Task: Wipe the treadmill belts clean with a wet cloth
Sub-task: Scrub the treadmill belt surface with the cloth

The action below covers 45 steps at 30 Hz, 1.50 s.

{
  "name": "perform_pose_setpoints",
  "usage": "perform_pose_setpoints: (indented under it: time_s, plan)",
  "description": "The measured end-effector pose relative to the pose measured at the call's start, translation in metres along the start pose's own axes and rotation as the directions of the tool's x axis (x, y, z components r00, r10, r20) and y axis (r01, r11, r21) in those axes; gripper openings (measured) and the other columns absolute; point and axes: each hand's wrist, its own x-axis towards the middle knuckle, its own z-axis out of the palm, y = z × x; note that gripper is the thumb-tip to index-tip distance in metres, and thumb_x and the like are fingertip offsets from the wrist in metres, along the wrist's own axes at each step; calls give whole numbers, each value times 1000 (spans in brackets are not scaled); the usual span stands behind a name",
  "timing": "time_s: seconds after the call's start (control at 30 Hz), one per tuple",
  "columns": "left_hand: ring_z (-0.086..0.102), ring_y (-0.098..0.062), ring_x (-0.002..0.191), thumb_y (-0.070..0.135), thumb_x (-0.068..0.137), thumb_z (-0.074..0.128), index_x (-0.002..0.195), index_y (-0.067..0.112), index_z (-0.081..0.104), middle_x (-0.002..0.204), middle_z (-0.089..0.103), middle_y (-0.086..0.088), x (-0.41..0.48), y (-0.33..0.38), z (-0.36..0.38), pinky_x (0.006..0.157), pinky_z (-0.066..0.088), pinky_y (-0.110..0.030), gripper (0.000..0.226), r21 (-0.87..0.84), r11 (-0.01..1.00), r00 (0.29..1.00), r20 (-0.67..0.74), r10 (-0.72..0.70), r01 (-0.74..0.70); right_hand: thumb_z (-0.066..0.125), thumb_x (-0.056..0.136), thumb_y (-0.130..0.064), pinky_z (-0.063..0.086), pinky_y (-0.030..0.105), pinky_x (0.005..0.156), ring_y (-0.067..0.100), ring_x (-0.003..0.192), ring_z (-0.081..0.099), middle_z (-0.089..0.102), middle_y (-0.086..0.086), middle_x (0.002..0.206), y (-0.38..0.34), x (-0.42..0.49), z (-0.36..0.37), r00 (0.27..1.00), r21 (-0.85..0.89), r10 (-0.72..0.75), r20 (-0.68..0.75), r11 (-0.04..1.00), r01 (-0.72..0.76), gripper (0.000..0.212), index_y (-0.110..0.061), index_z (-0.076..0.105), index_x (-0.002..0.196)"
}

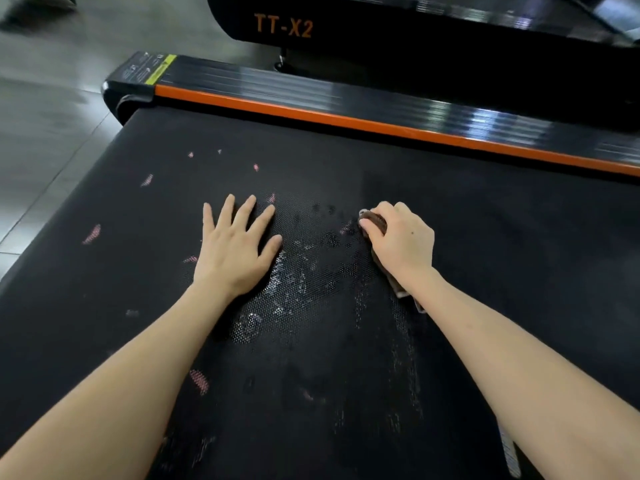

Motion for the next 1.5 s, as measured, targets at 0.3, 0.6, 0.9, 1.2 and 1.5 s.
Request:
perform_pose_setpoints:
  time_s: [0.3,0.6,0.9,1.2,1.5]
  plan:
    - [14,-29,144,63,84,6,146,29,33,154,28,-6,1,-1,4,115,2,-54,75,-18,1000,1000,-19,7,-7,45,93,-51,44,33,75,24,89,62,64,1,96,-18,34,8,991,101,-36,130,995,23,35,-25,68,101]
    - [12,-28,145,62,84,7,146,30,32,155,27,-5,1,-2,2,116,2,-53,74,-26,1000,1000,-12,1,-2,49,88,-51,45,27,50,19,69,62,61,-4,81,-32,-39,-11,881,94,-469,56,881,463,32,-28,70,94]
    - [14,-28,144,60,84,8,145,30,34,154,29,-4,2,-3,4,116,4,-52,73,-30,1000,1000,-21,-3,2,46,91,-50,49,32,66,21,77,63,65,-4,89,-57,-25,1,966,201,-246,77,953,226,32,-31,70,100]
    - [20,-29,143,59,88,14,143,28,40,151,34,-7,1,-4,5,115,7,-55,68,-40,999,1000,-22,6,-7,53,90,-47,44,29,57,26,75,64,63,0,85,8,-10,-18,987,14,-158,6,987,158,28,-28,71,101]
    - [12,-31,144,64,85,14,146,32,32,154,26,-13,24,-6,-6,114,3,-56,71,-36,999,999,-9,-31,30,61,91,-34,29,25,53,26,66,60,62,4,81,26,24,1,994,-51,-16,-109,999,11,20,-16,70,93]
